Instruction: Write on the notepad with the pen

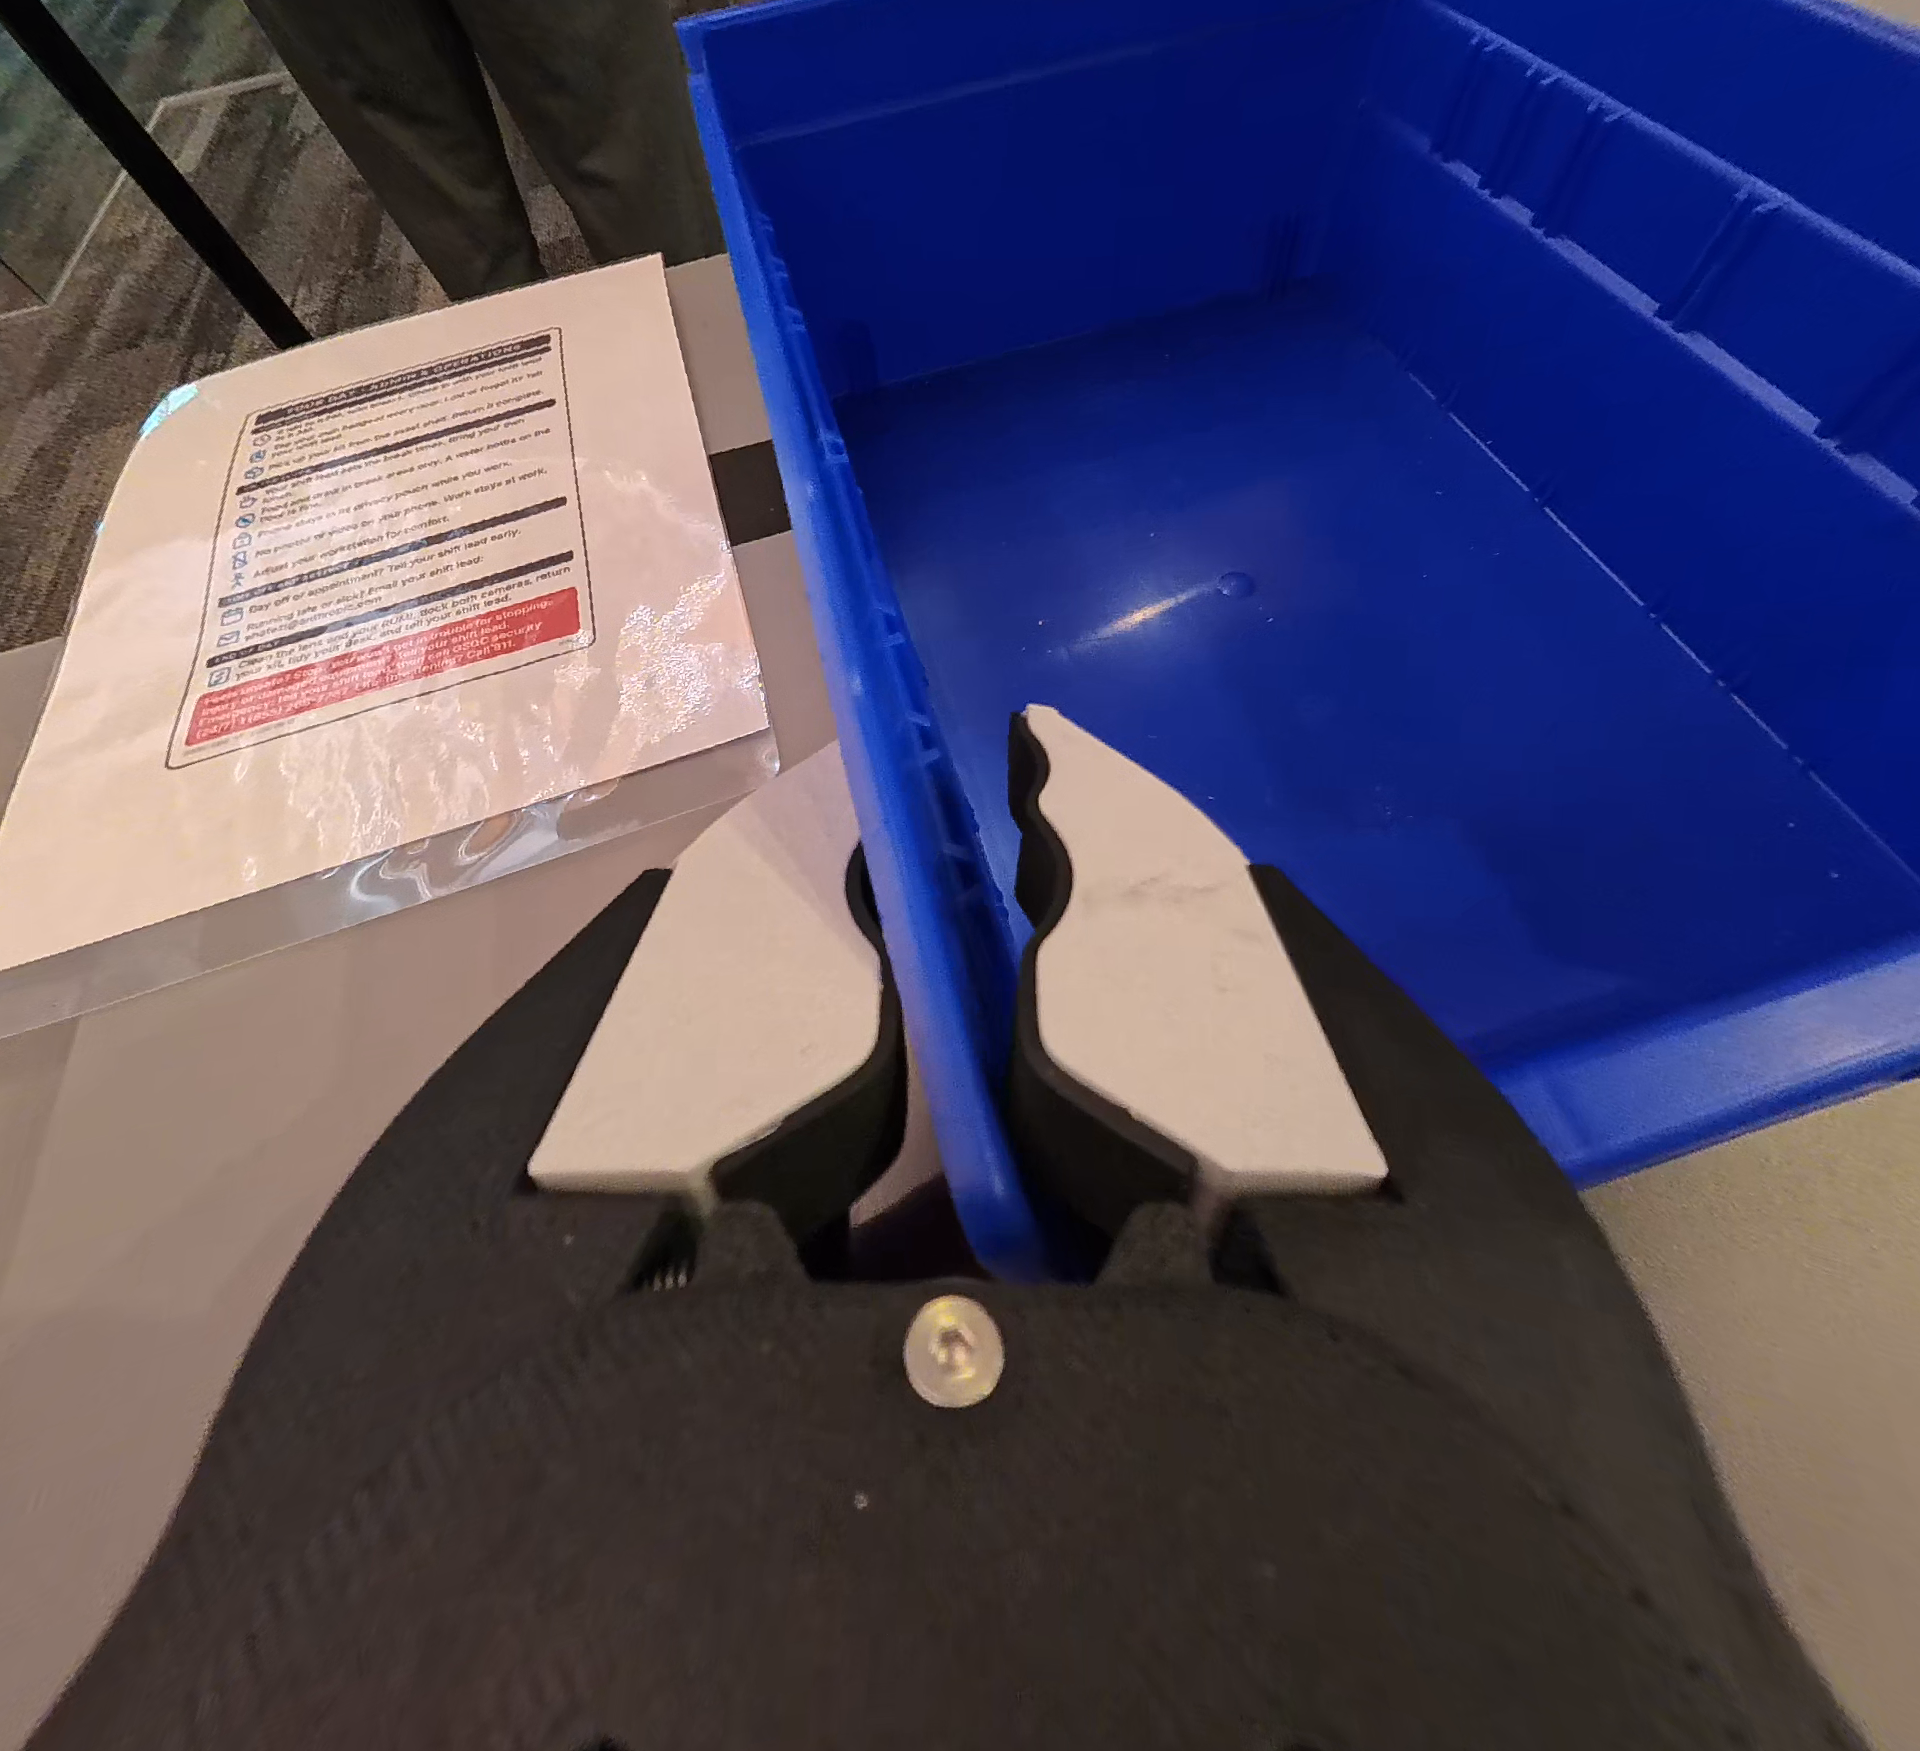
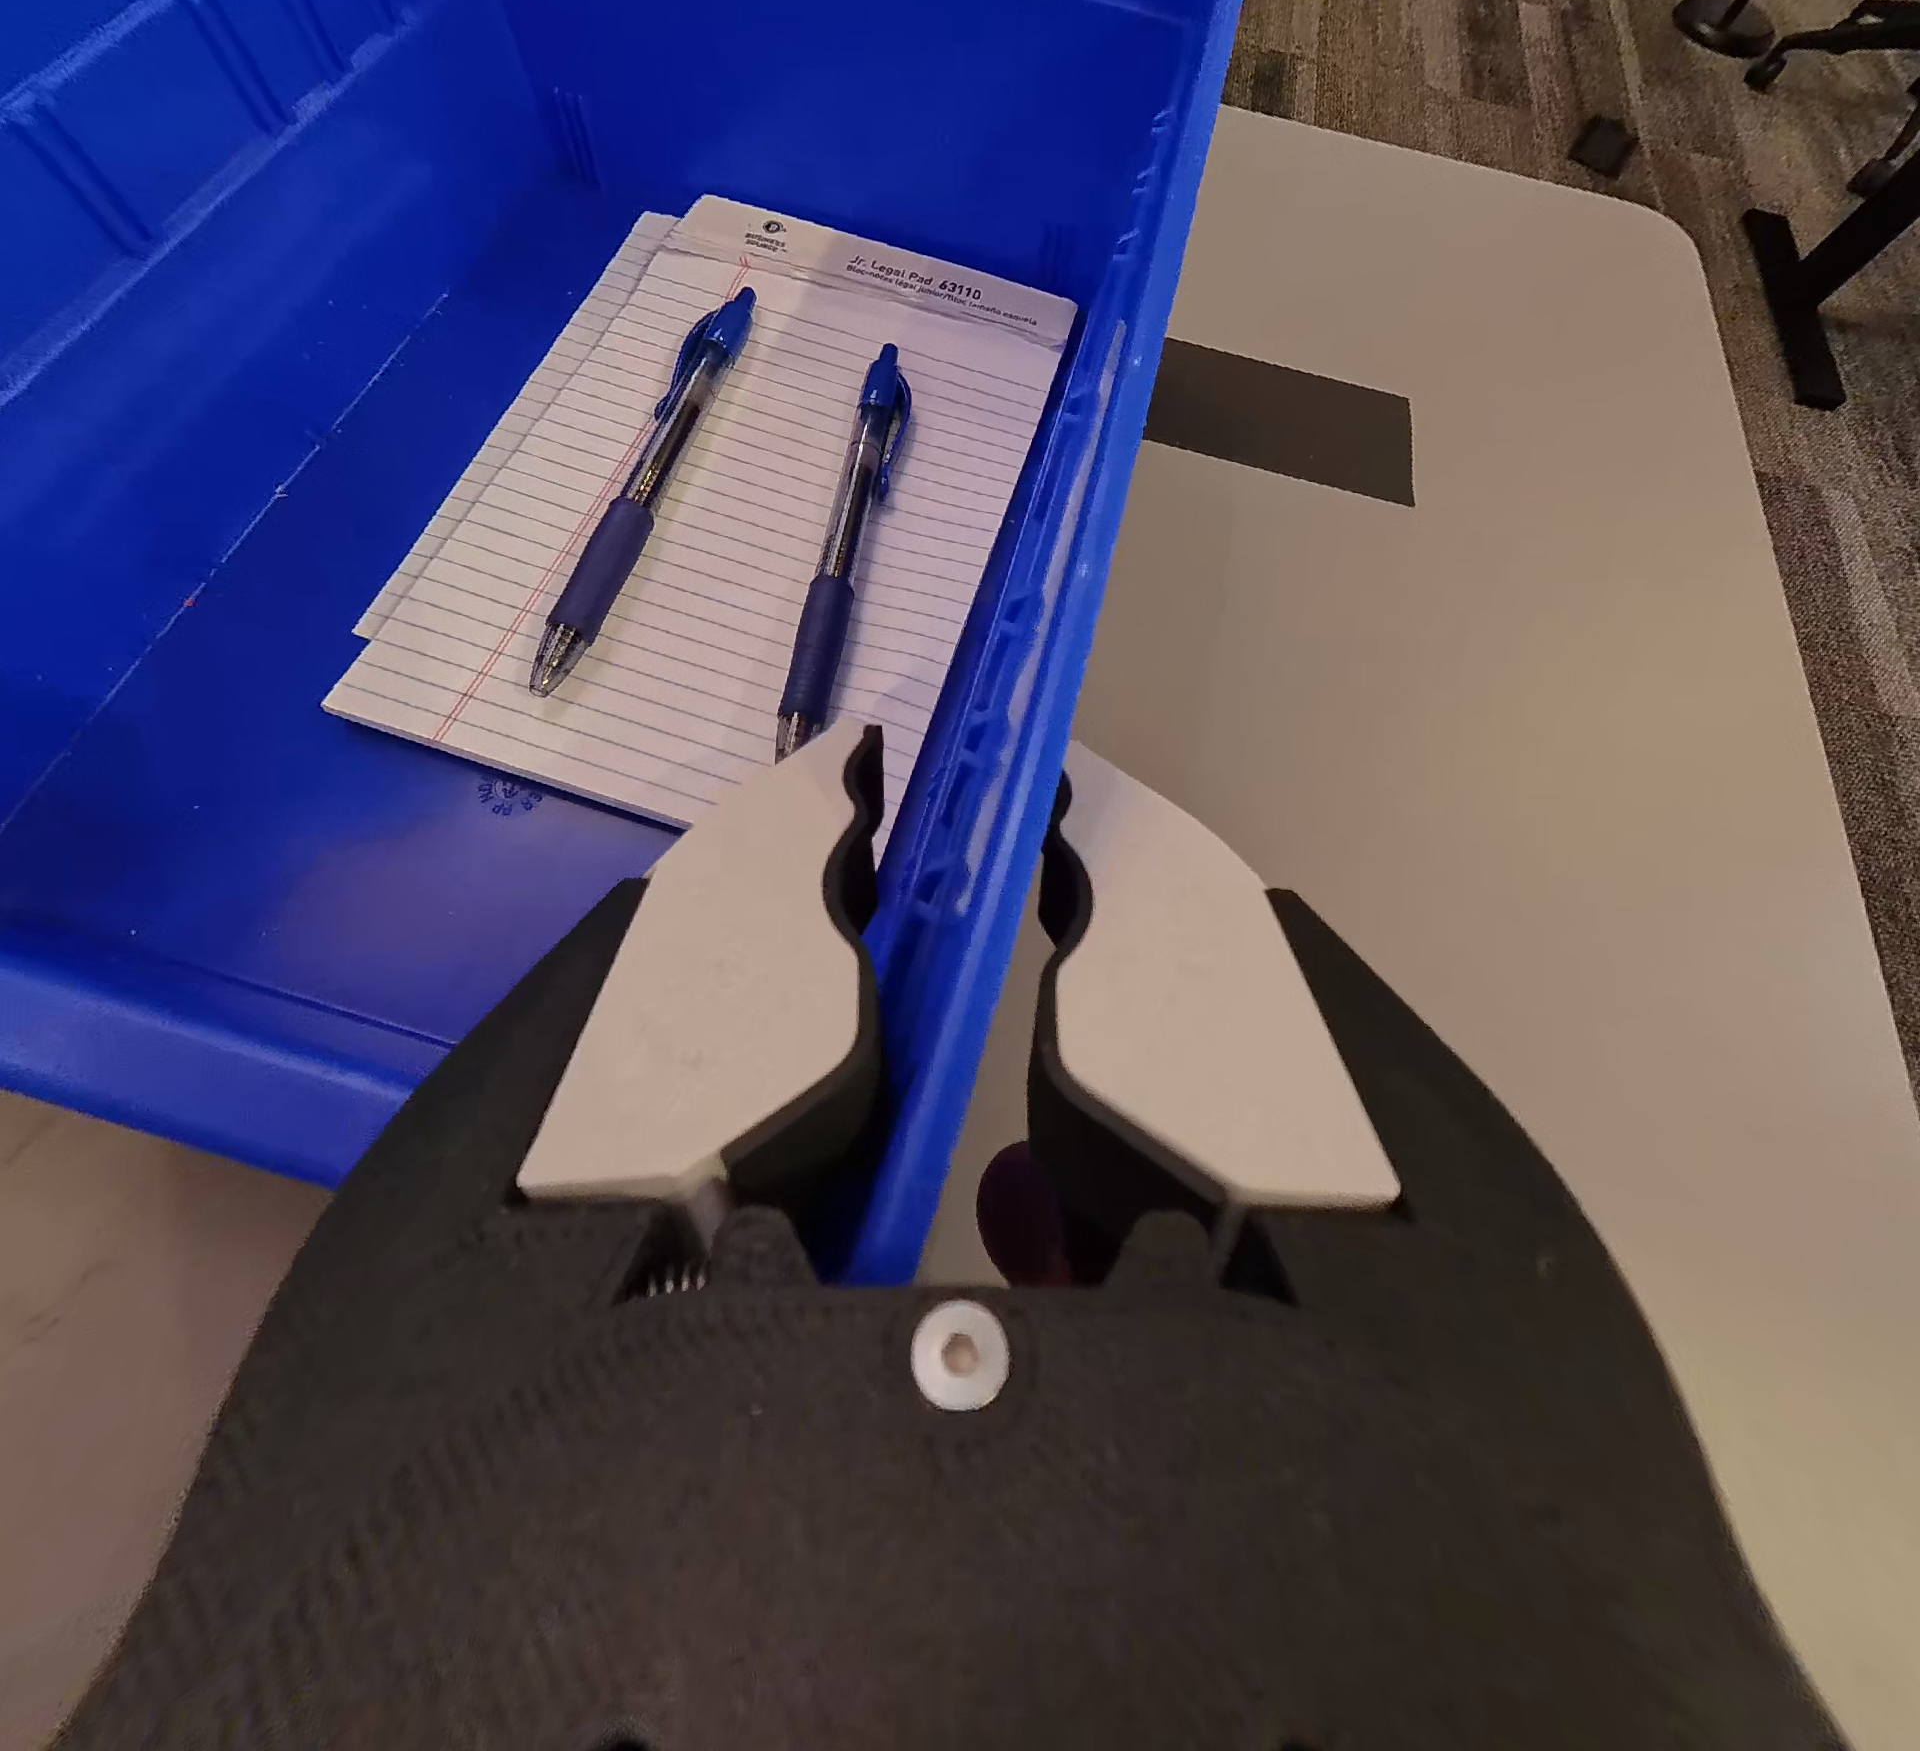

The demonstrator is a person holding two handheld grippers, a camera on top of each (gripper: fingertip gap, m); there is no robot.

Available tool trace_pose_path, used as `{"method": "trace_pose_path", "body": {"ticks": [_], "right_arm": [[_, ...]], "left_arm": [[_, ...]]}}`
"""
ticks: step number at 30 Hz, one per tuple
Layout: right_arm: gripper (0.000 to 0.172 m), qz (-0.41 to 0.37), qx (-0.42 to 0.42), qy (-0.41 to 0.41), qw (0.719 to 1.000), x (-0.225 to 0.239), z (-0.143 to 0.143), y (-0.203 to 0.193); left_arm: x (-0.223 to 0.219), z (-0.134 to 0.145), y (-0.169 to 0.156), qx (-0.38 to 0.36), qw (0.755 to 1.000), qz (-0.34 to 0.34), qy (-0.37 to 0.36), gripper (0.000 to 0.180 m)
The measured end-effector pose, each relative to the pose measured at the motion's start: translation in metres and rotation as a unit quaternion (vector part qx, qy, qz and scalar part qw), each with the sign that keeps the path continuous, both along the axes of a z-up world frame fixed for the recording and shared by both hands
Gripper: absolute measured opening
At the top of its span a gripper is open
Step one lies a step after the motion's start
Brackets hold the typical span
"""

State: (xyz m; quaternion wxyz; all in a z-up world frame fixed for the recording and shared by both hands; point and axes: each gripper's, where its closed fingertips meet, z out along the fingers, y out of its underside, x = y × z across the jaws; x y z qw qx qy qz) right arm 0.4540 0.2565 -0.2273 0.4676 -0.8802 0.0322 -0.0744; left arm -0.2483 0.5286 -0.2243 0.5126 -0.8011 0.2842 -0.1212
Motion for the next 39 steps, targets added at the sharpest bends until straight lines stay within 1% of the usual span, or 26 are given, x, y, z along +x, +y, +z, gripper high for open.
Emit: {"method": "trace_pose_path", "body": {"ticks": [4,39], "right_arm": [[0.025,0.002,-0.001,-0.001,1.000,-0.0005,-0.0003,-0.0002],[0.025,-0.003,0.007,-0.007,1.000,-0.0003,0.0014,-0.0007]], "left_arm": [[0.0000,0.0003,-0.0002,0.002,1.000,0.000,0.001,0.016],[0.0015,0.0009,-0.0012,0.005,1.000,-0.005,0.002,0.016]]}}
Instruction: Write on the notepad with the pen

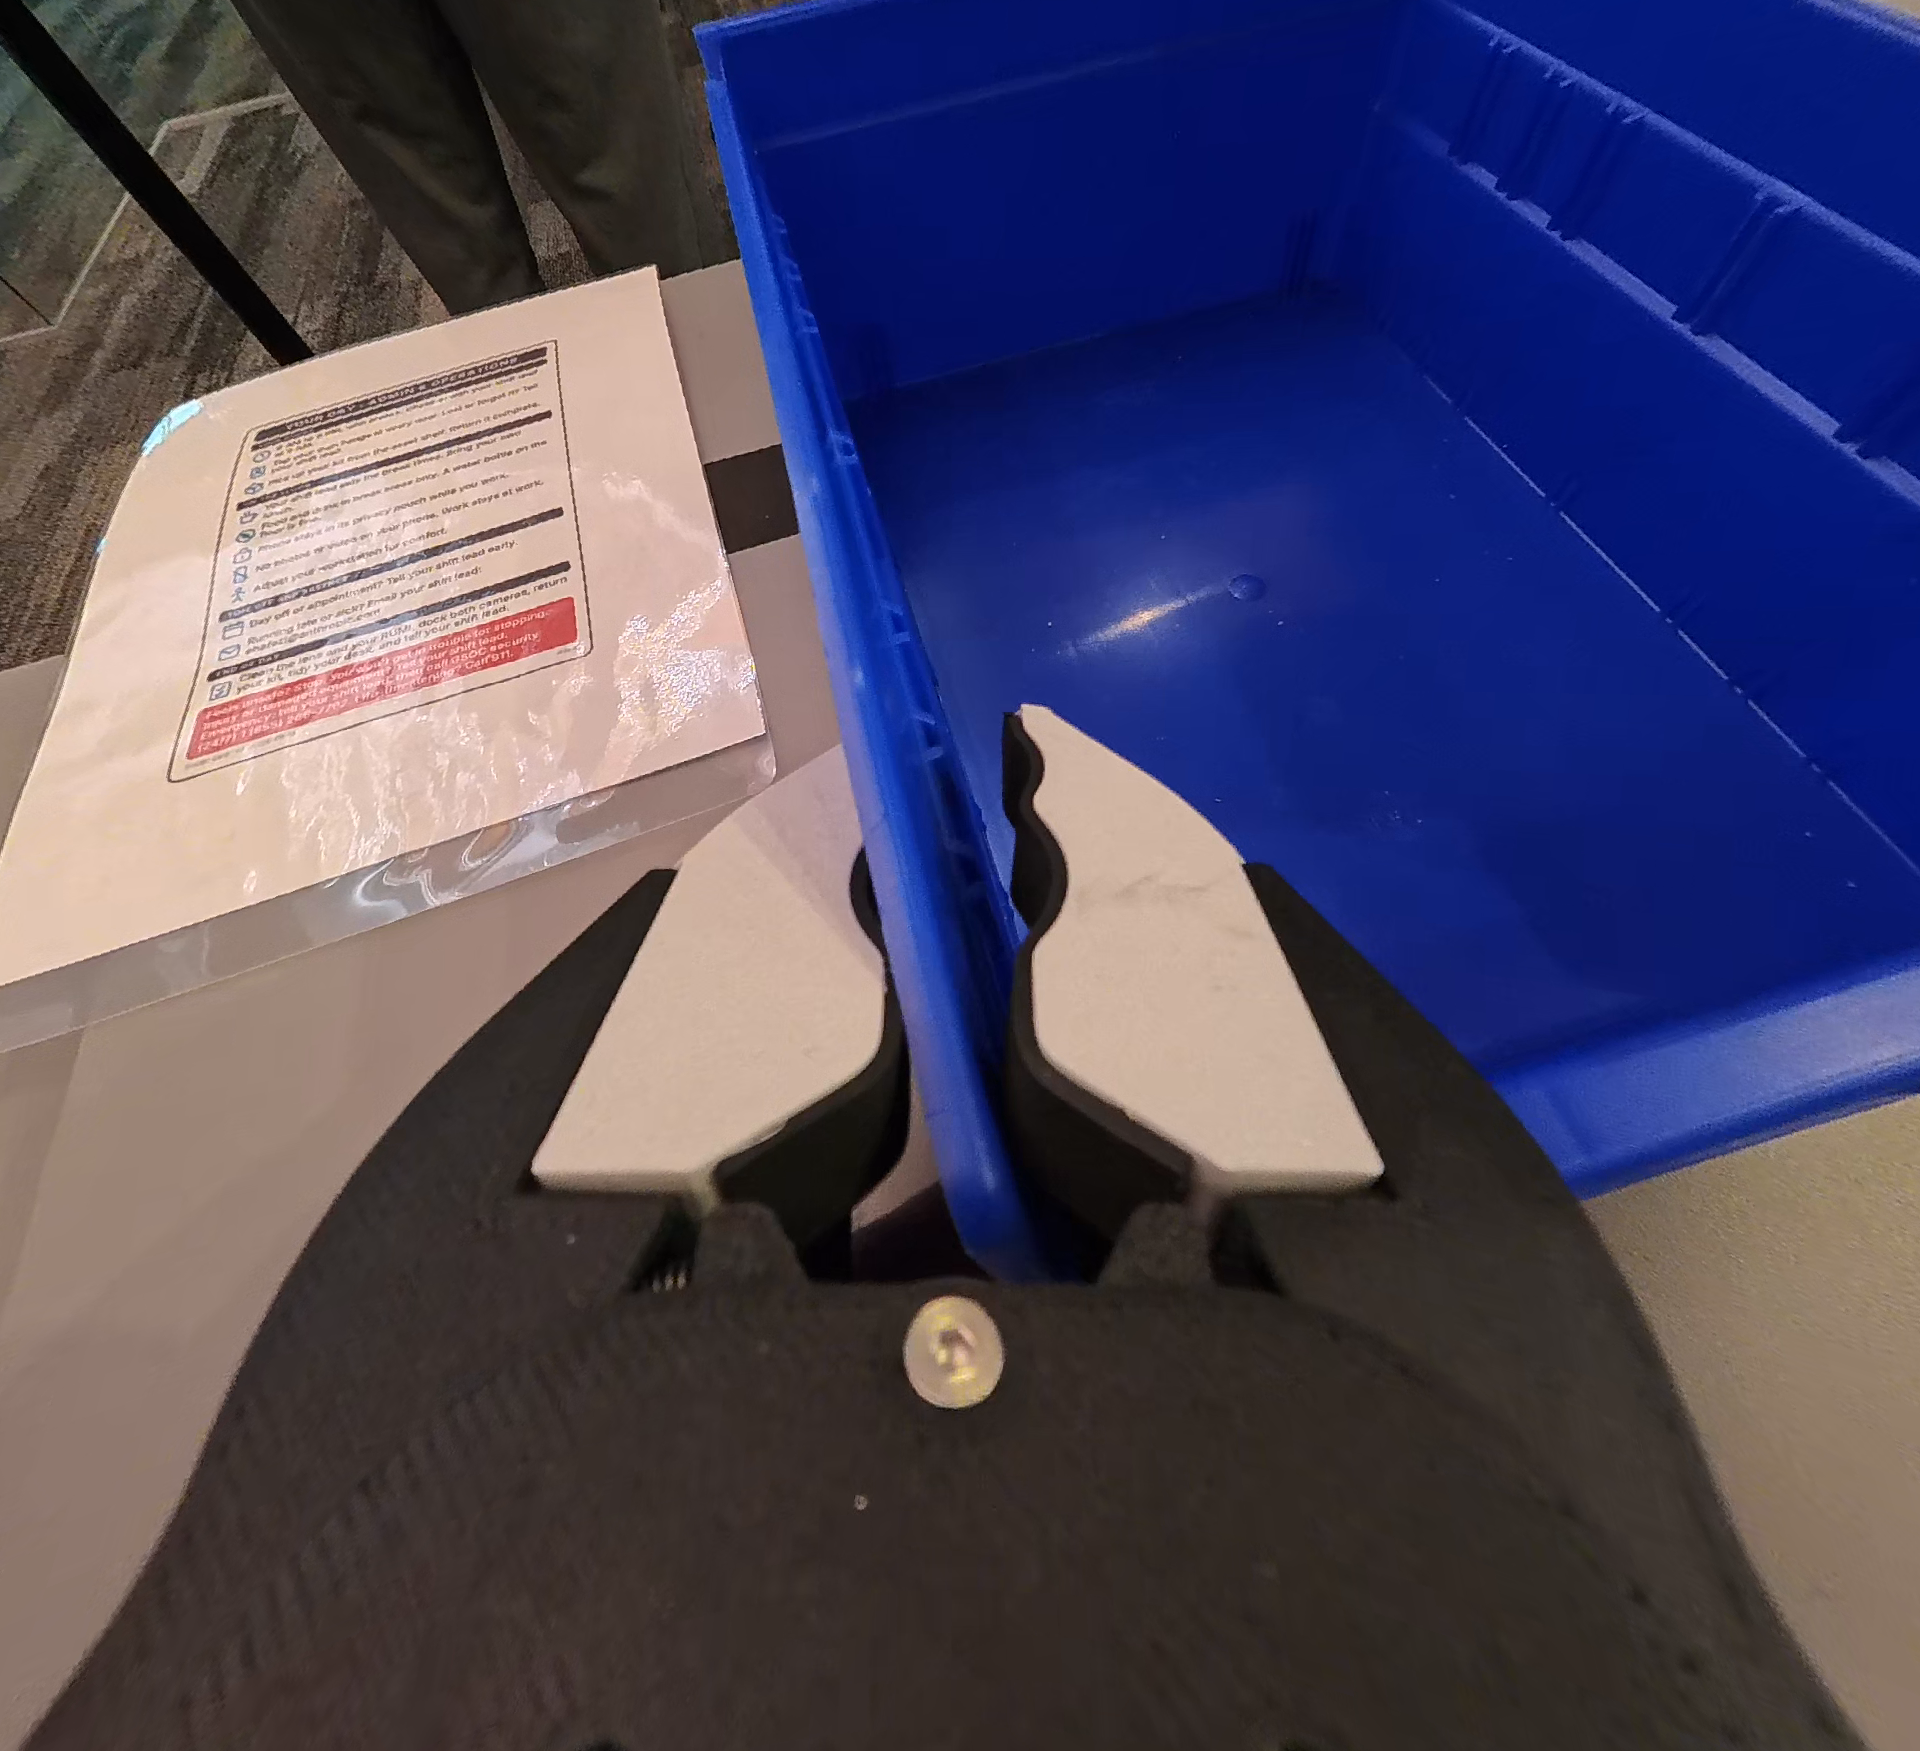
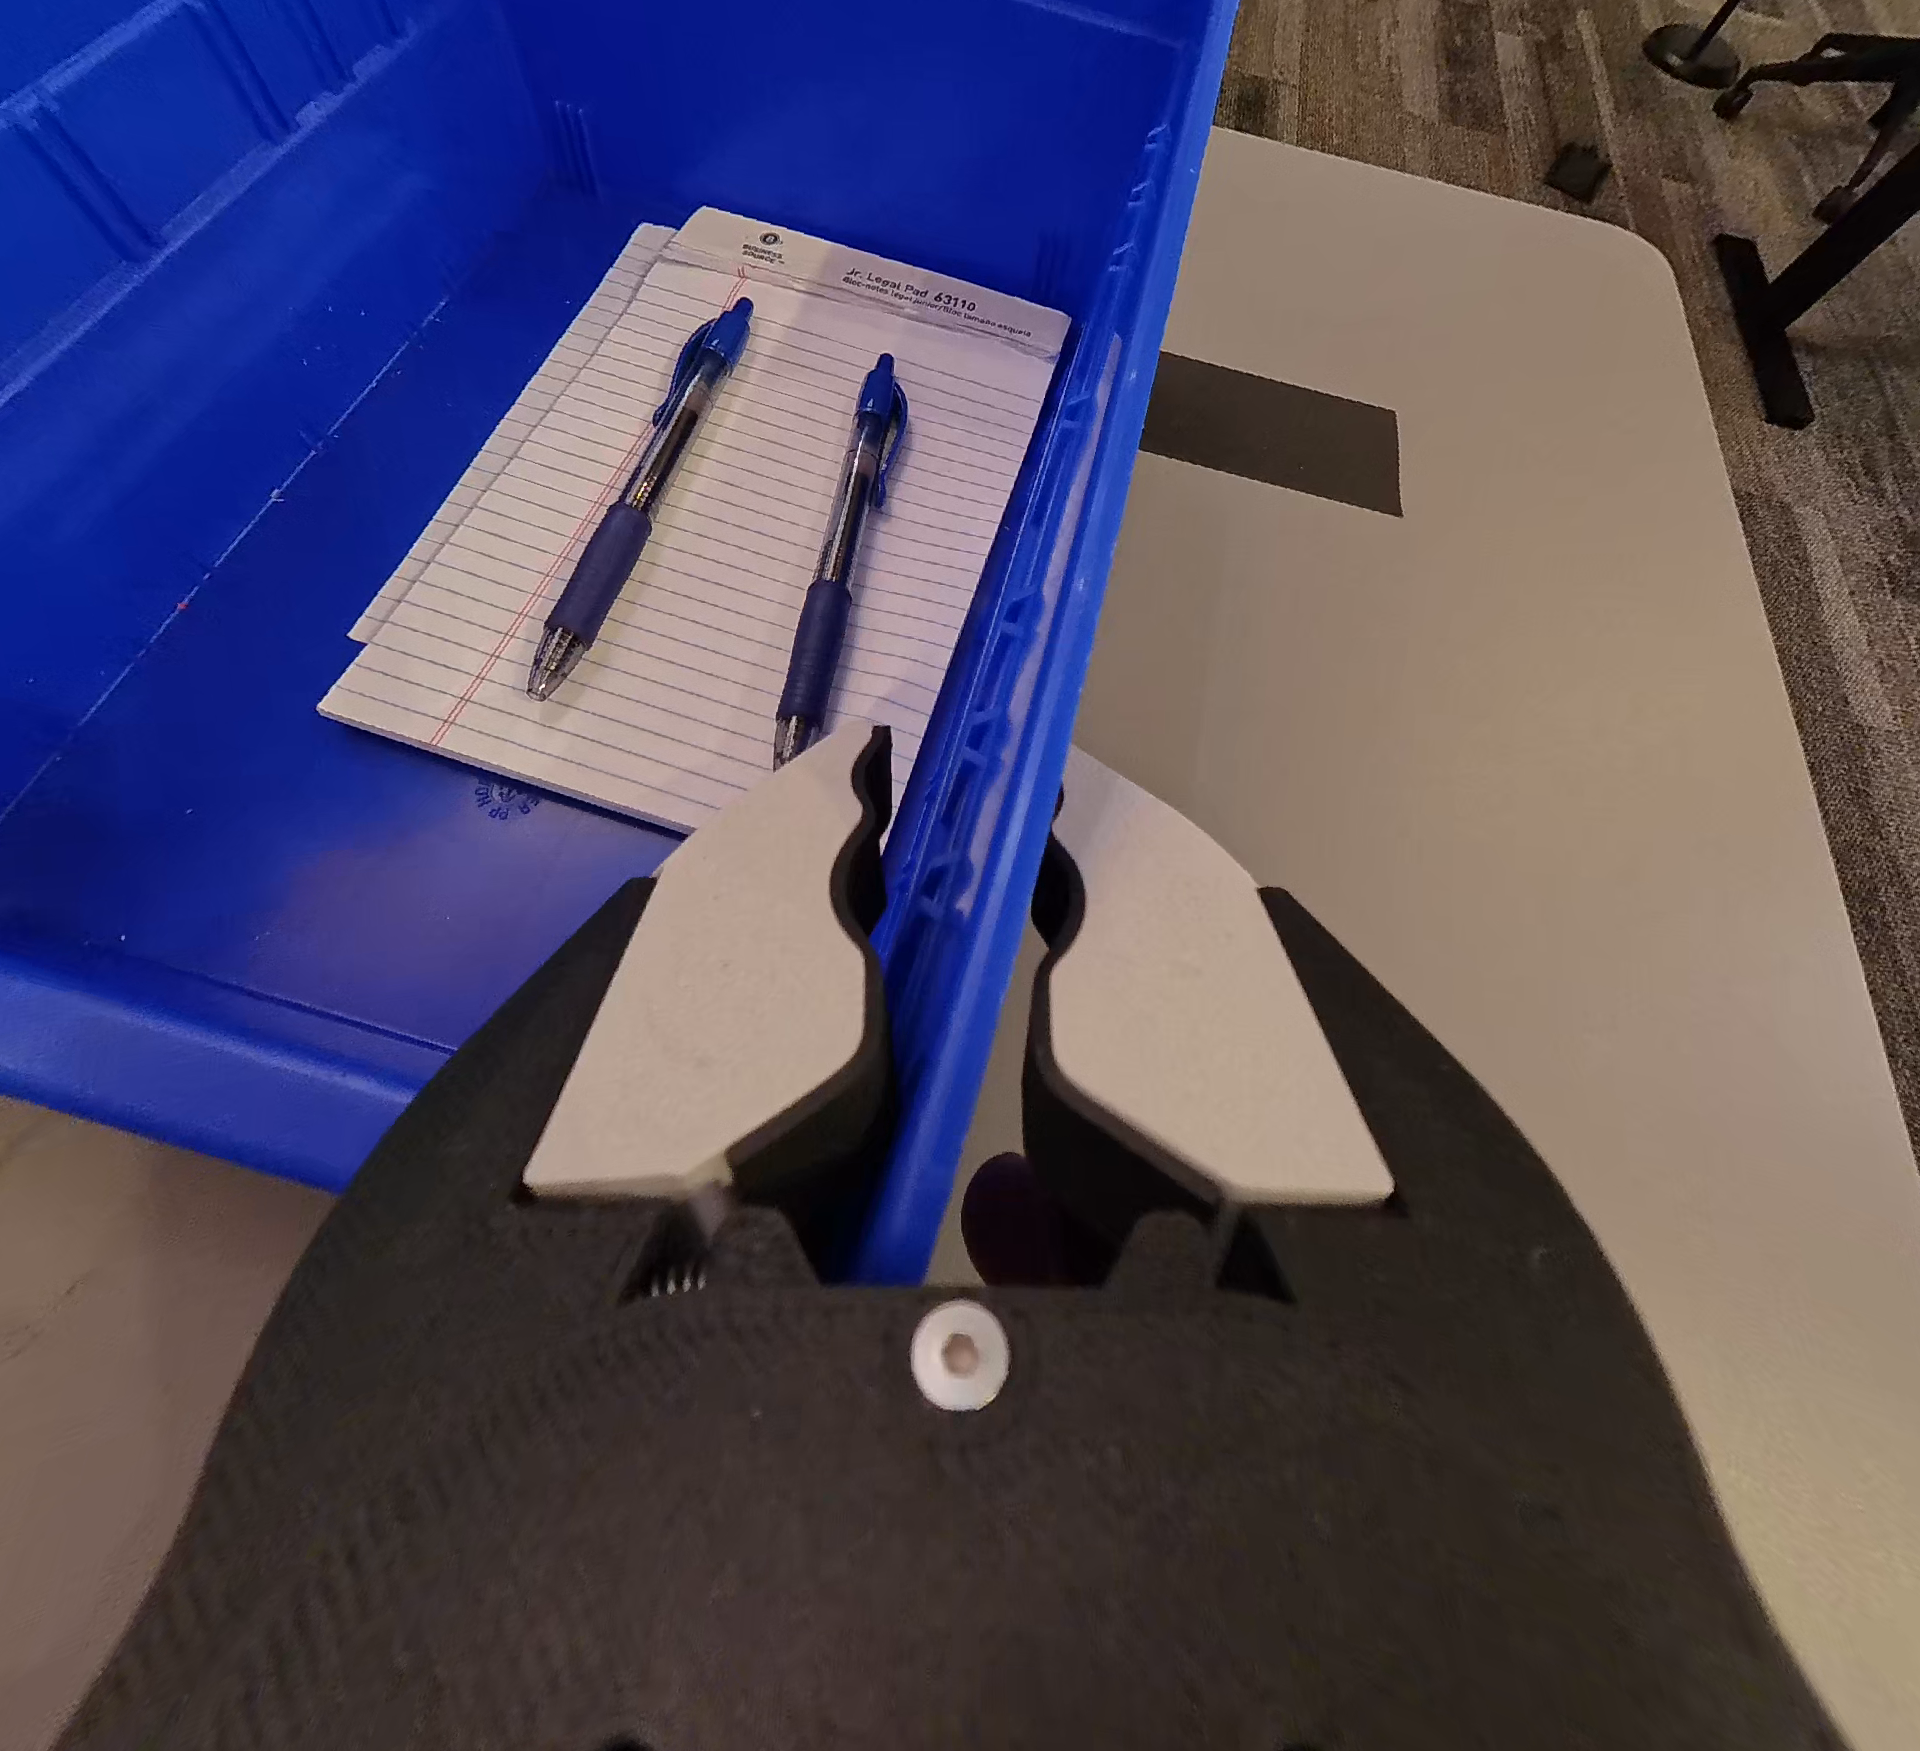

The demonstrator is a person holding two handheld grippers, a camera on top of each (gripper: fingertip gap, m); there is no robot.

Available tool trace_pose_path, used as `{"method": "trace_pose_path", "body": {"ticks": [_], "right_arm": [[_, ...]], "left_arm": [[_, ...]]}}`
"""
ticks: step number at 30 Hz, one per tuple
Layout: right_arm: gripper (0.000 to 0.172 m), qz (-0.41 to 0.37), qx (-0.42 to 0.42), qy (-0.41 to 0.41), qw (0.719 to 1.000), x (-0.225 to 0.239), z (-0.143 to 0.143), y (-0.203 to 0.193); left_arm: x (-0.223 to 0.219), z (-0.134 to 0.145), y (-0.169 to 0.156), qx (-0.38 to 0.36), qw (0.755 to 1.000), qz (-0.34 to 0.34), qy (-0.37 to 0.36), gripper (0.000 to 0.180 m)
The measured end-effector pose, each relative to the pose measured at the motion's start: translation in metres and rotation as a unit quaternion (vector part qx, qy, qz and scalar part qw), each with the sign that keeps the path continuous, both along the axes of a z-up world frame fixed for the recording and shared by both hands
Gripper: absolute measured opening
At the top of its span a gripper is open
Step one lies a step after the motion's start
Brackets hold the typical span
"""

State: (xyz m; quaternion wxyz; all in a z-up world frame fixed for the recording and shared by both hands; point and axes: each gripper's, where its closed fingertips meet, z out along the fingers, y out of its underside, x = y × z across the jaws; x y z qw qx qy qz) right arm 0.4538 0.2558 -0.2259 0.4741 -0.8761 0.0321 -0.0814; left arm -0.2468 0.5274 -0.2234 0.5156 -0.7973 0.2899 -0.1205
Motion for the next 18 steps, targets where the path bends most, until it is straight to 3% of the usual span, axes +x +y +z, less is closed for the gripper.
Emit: {"method": "trace_pose_path", "body": {"ticks": [18], "right_arm": [[0.019,0.008,-0.001,-0.001,1.000,-0.0020,-0.0005,0.0002]], "left_arm": [[-0.0003,0.0003,-0.0001,0.003,1.000,0.001,0.001,0.015]]}}
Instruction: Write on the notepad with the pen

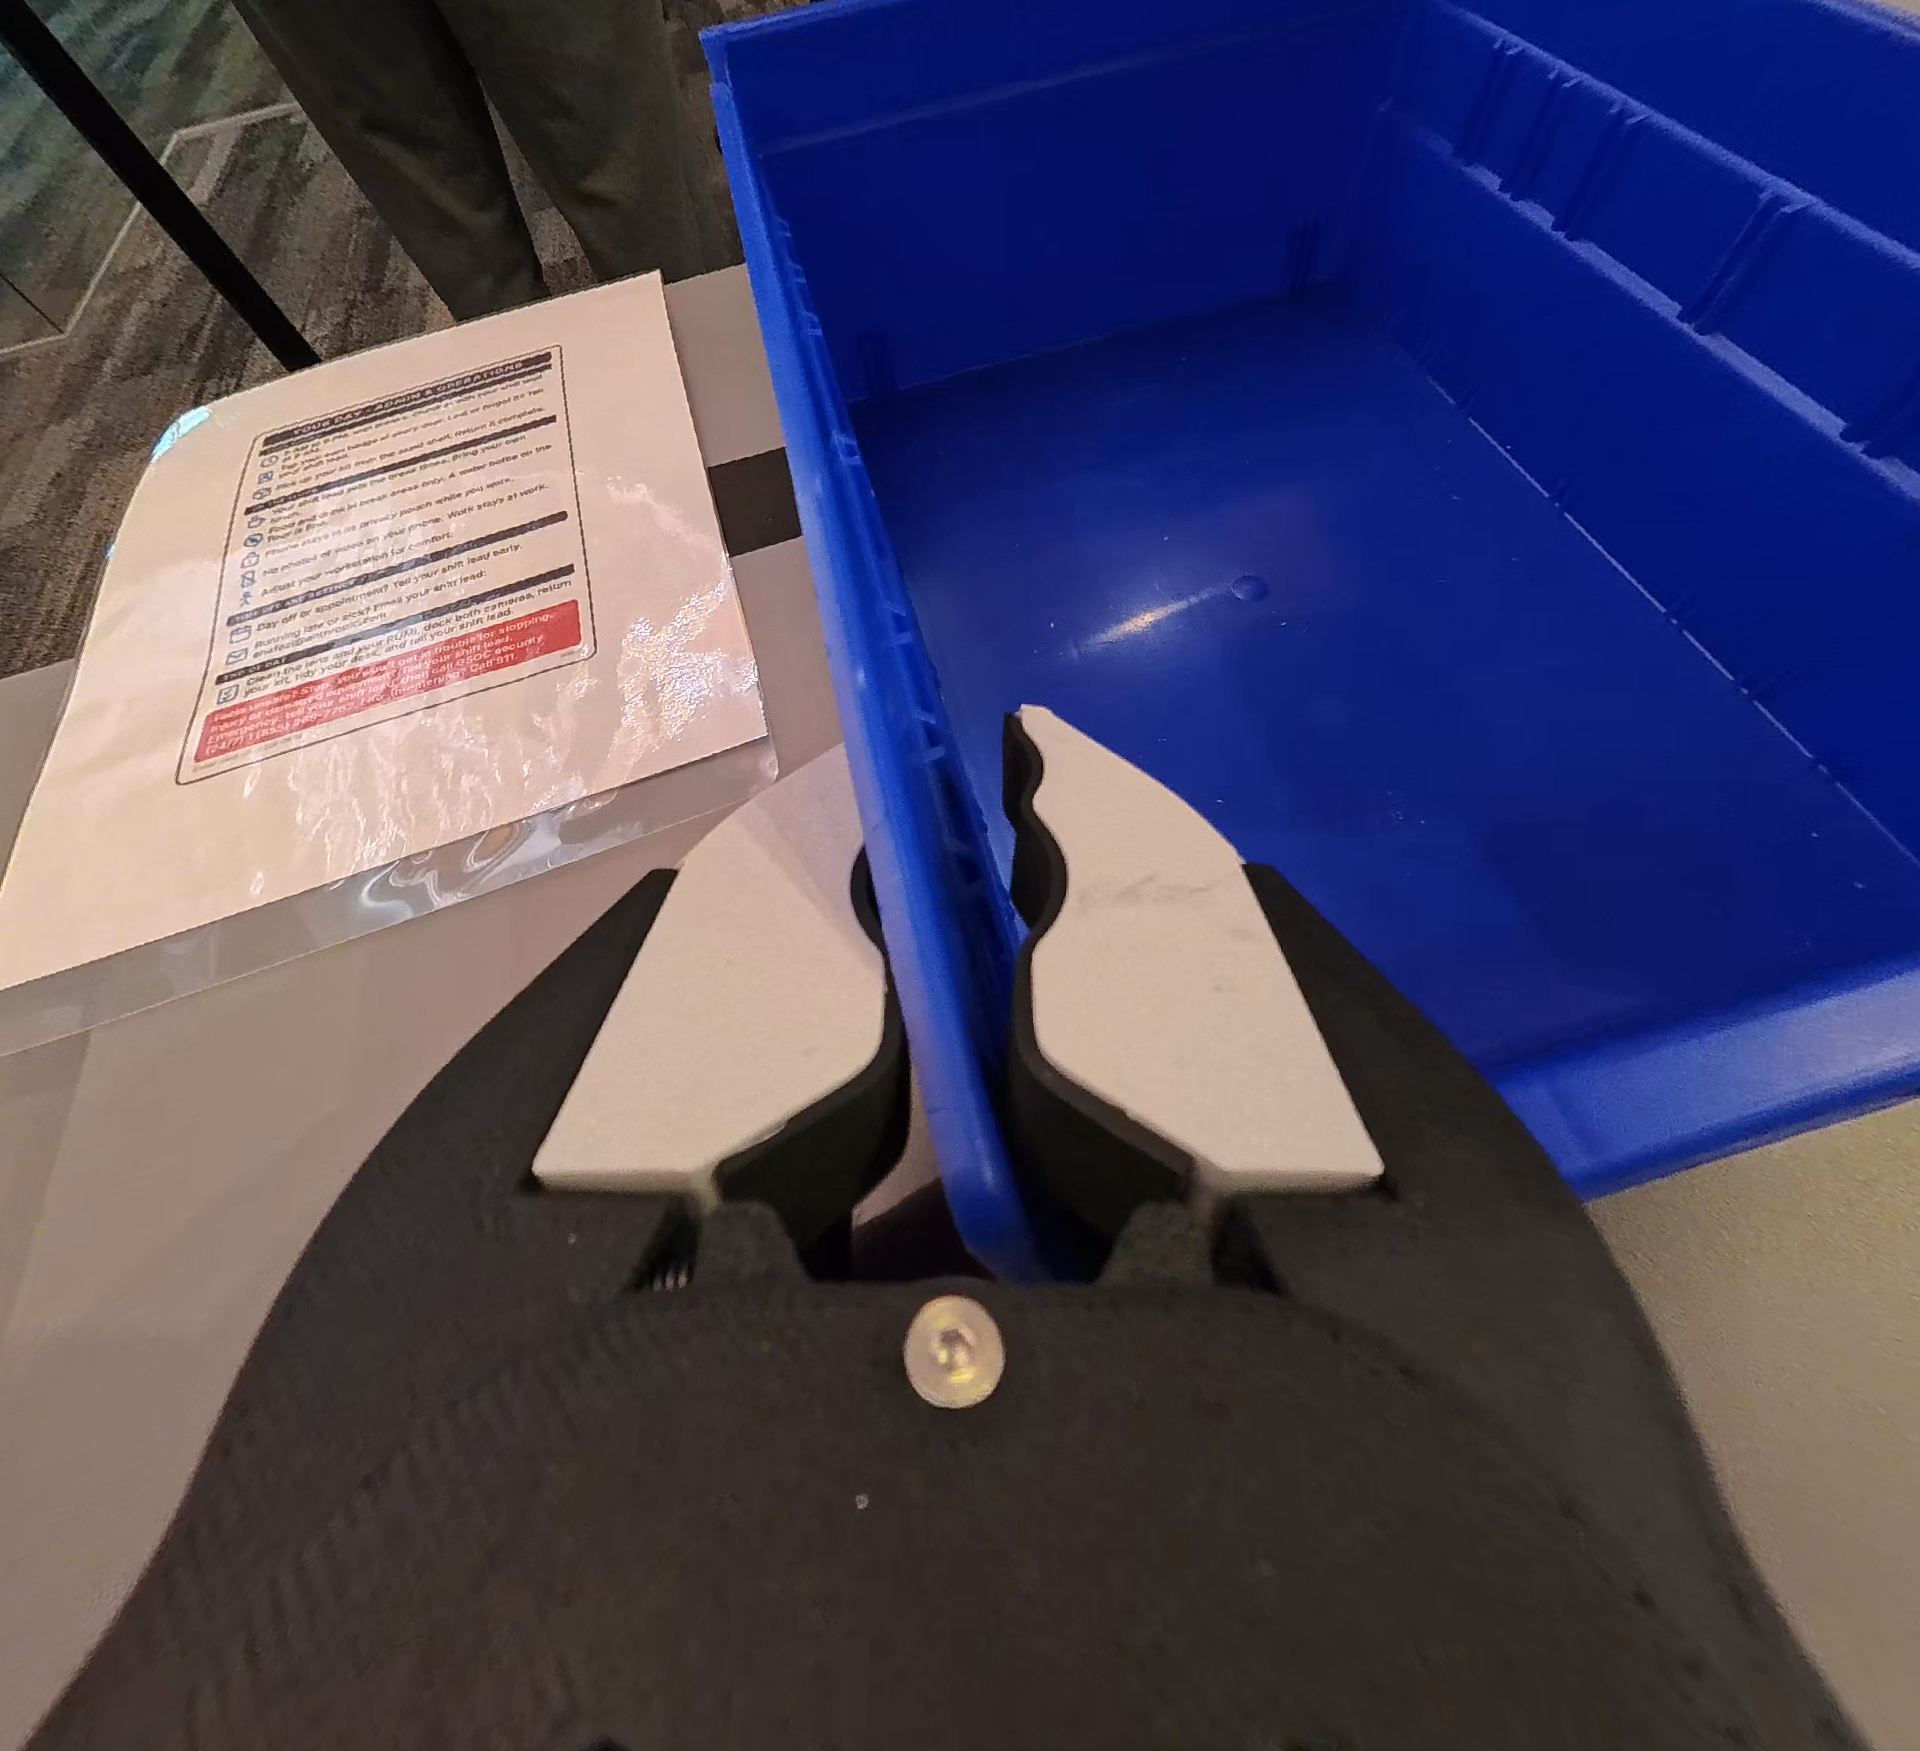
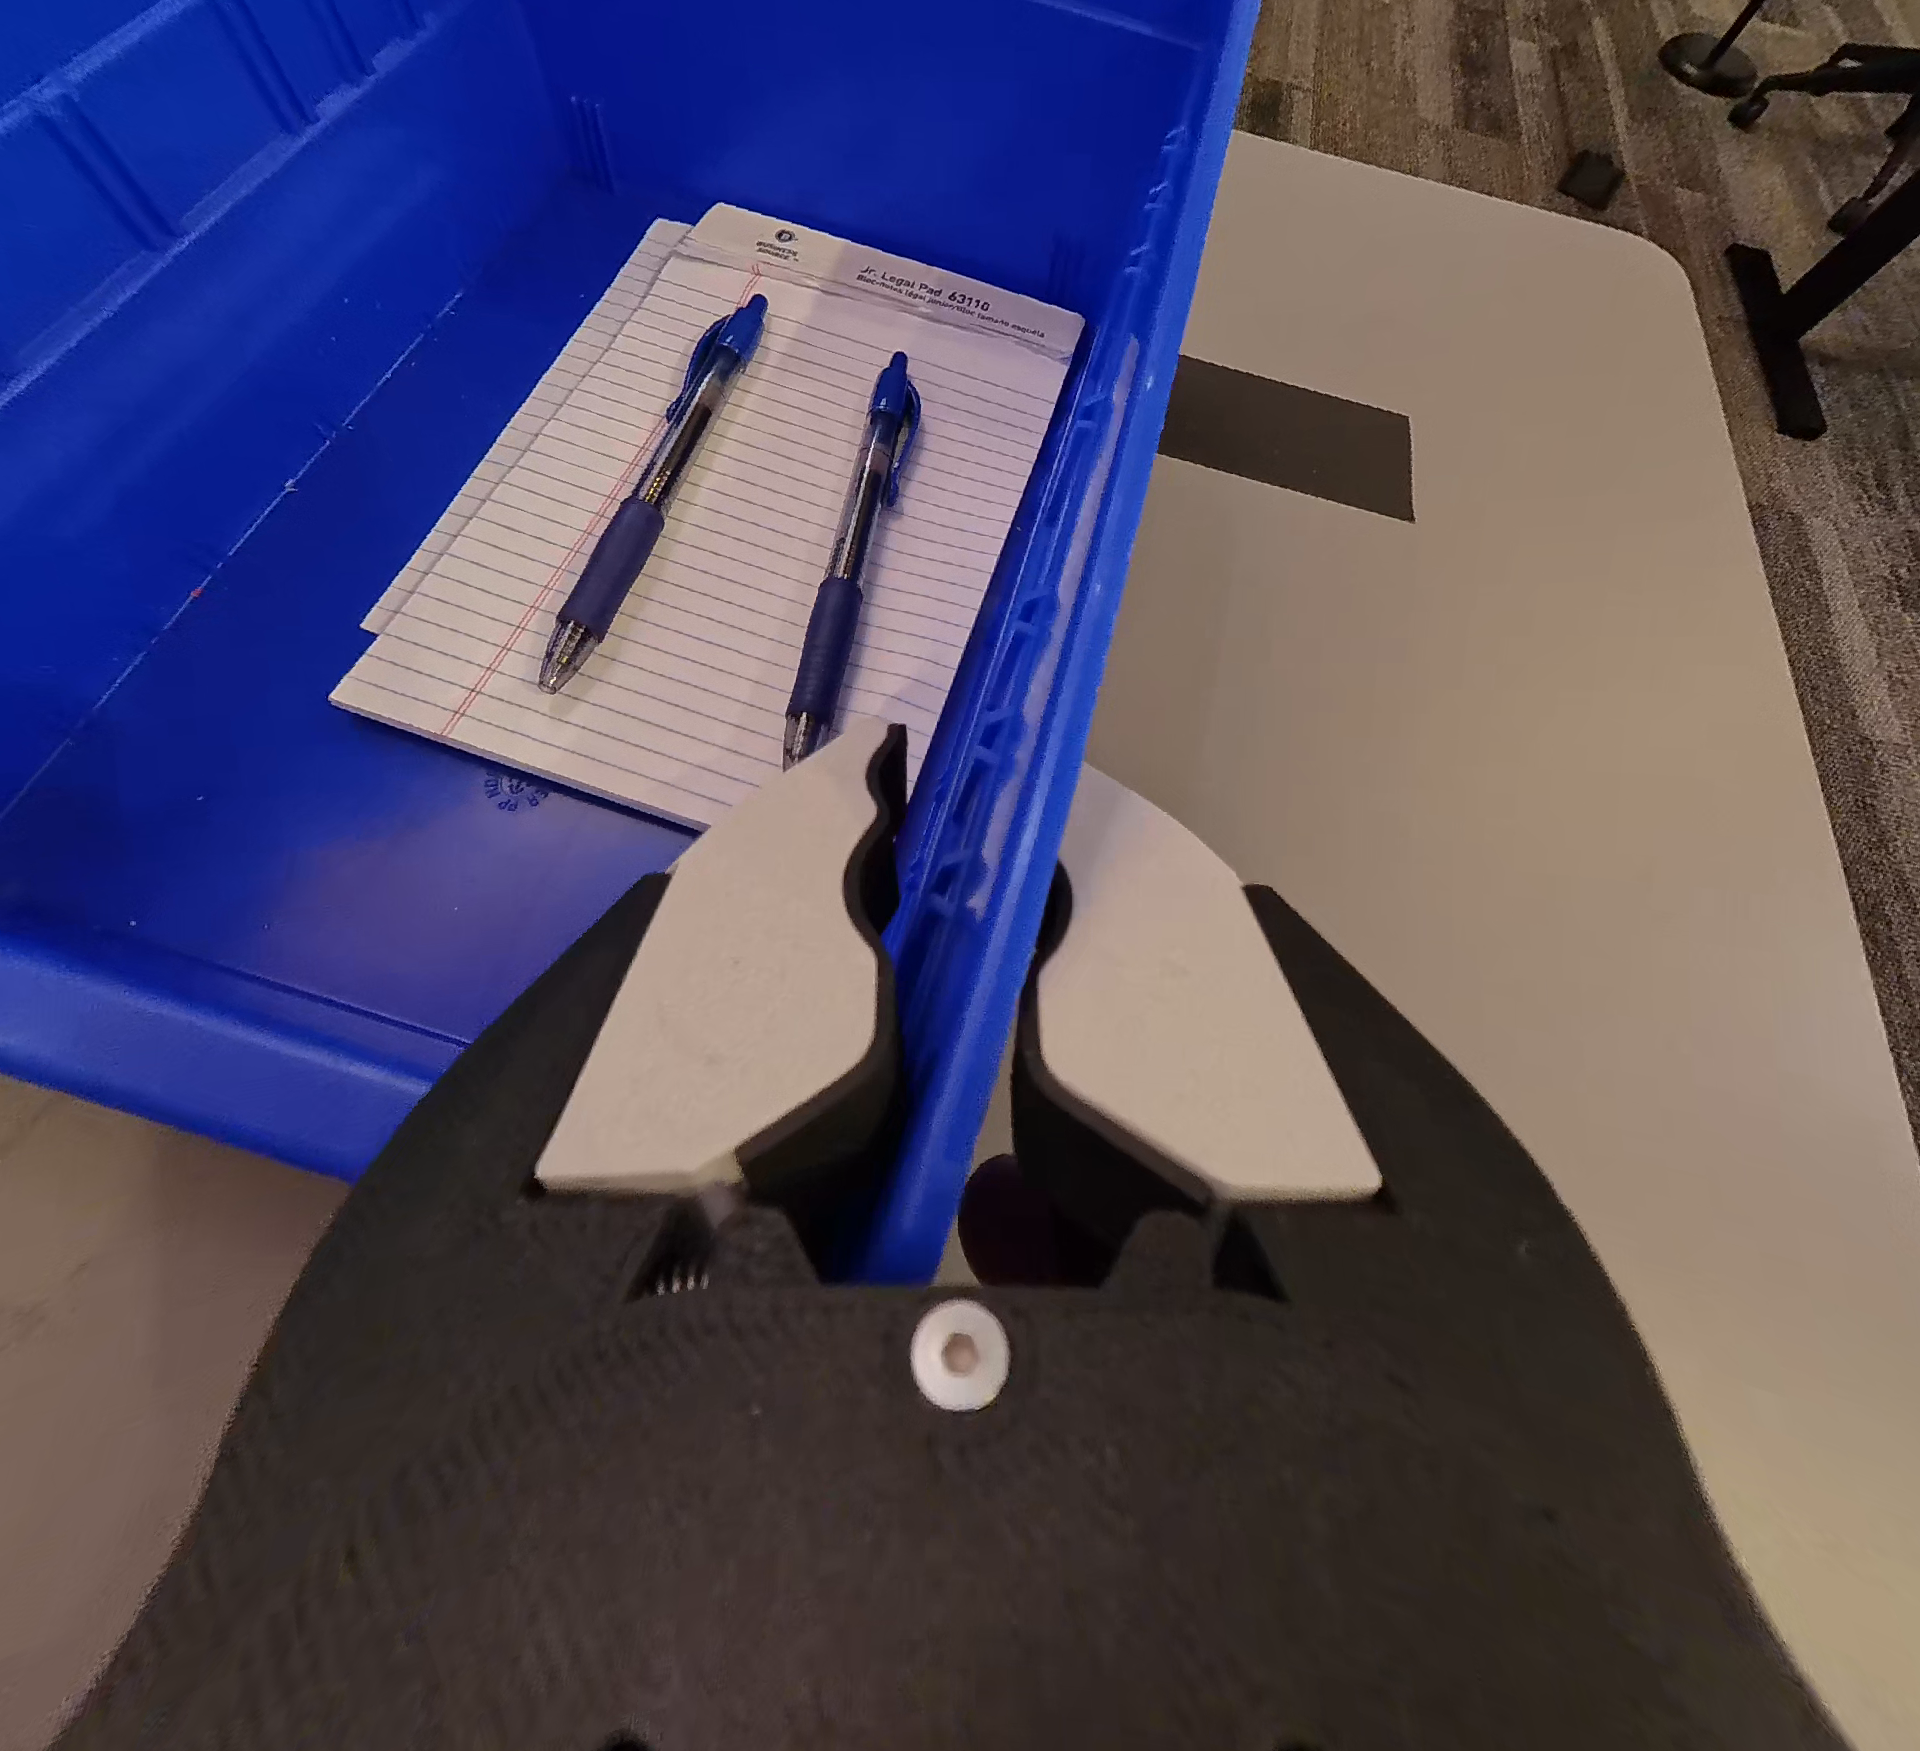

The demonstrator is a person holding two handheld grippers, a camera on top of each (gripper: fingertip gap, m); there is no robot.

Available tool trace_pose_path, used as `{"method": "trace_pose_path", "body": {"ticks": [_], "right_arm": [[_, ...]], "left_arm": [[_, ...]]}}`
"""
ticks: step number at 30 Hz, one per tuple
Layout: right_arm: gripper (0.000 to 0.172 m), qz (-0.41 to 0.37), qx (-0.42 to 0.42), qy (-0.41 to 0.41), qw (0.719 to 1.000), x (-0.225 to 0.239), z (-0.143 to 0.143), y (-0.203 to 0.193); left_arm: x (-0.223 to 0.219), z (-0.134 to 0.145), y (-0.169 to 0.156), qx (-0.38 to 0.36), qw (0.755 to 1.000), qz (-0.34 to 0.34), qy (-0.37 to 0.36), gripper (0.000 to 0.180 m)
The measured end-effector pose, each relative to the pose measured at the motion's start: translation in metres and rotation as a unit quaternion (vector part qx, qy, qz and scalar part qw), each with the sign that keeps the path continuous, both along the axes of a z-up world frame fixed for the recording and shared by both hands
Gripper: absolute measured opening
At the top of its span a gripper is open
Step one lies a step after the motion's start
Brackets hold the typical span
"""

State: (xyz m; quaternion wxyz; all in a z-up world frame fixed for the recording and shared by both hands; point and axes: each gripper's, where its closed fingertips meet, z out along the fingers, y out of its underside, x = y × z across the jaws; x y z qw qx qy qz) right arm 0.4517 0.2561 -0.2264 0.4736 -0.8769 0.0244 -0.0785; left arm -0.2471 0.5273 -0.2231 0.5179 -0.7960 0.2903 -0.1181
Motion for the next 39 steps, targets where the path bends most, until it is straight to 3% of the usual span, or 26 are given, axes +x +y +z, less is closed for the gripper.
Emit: {"method": "trace_pose_path", "body": {"ticks": [27,39], "right_arm": [[0.012,-0.018,-0.015,0.021,0.999,0.000,0.003,-0.003],[0.011,-0.020,-0.042,0.027,0.999,-0.005,0.011,-0.016]], "left_arm": [[0.001,0.012,-0.003,-0.009,1.000,-0.007,0.010,0.012],[-0.021,0.023,-0.020,-0.016,1.000,0.001,0.006,0.012]]}}
